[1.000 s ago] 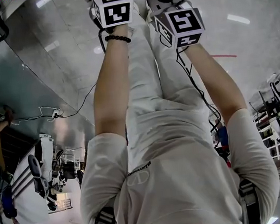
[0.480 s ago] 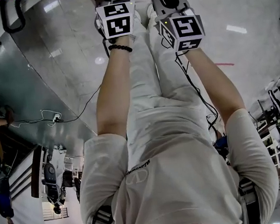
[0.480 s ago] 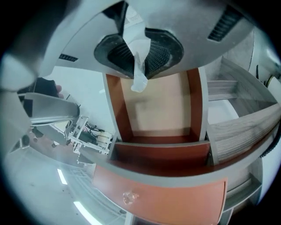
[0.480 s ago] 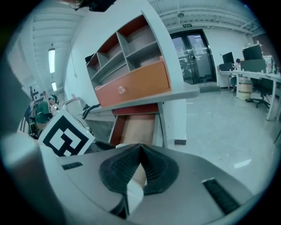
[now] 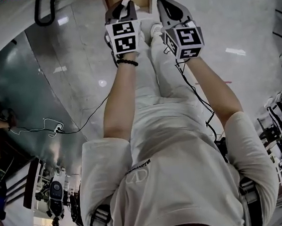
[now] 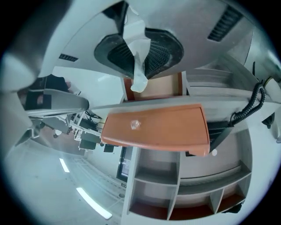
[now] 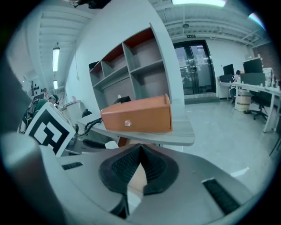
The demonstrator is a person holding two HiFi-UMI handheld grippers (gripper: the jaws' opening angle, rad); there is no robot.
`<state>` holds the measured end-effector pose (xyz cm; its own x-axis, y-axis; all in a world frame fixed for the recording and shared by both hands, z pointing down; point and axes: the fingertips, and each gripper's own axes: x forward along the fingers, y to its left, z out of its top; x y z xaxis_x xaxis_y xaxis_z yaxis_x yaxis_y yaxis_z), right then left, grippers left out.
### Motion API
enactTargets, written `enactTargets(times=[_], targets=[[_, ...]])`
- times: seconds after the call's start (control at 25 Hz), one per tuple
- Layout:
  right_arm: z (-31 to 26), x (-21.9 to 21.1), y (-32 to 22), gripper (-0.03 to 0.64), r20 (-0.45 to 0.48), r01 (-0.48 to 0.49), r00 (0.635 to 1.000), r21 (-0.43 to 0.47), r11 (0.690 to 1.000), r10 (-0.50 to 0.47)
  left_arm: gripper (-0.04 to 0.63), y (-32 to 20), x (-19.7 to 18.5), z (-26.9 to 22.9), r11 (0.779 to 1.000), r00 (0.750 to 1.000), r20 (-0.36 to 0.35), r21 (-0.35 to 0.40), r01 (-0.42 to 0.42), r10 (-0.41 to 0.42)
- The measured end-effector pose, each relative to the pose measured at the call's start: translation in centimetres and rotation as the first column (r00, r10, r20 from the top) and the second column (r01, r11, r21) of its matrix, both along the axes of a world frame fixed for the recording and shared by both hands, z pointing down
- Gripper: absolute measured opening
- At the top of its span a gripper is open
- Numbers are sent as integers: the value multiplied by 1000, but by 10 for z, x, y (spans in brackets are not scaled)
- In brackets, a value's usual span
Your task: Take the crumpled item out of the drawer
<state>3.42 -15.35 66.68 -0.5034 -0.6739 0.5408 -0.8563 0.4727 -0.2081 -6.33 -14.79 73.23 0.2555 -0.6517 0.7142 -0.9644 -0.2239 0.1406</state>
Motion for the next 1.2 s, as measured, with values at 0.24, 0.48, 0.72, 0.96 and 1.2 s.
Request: enactTargets(times=[0.24, 0.48, 0.72, 0.96, 1.2], targets=[[-58, 9, -15, 0, -2, -30, 1000, 56, 998, 30, 64, -12, -12, -75, 993, 1000, -17, 118, -15, 17], [-126, 18, -25, 1, 4, -50, 999, 142, 989, 50, 64, -7, -16, -156, 974, 999, -18, 224, -35, 40], [-191, 22, -29, 0, 52, -42, 998, 225, 973, 31, 64, -10, -30, -242, 936, 999, -49, 351, 12, 5], [-252, 33, -31, 0, 44, -36, 999, 295, 955, 24, 64, -15, -51, -308, 891, 999, -42, 453, 28, -10], [-312, 46, -30, 2, 29, -58, 998, 359, 932, 51, 64, -1, -61, -359, 854, 999, -48, 518, 38, -15]])
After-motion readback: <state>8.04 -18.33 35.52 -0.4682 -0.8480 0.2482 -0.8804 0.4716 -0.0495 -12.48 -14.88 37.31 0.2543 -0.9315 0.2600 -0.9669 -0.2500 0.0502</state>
